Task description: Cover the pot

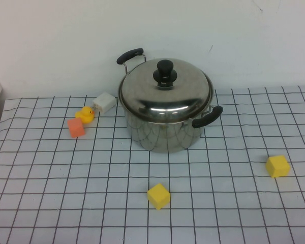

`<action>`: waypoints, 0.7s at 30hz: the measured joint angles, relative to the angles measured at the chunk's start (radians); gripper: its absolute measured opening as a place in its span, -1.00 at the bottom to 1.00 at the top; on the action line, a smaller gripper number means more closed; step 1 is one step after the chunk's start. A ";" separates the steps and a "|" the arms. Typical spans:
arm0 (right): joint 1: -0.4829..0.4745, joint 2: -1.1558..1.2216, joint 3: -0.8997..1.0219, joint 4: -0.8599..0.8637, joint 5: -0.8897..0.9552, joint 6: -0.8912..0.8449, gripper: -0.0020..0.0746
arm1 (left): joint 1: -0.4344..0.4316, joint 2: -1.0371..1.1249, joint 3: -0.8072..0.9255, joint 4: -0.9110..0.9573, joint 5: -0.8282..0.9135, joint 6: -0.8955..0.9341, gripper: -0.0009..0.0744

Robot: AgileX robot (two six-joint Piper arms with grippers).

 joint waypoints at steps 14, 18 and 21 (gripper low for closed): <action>0.000 0.000 0.000 0.000 0.000 -0.006 -0.92 | 0.000 0.000 0.000 0.000 0.000 0.000 -0.98; 0.000 0.000 0.000 -0.033 0.000 -0.013 -0.92 | 0.000 0.000 0.000 0.000 0.000 0.000 -0.98; 0.000 0.000 0.000 -0.065 0.000 -0.013 -0.92 | 0.000 0.000 0.000 0.000 0.000 0.000 -0.98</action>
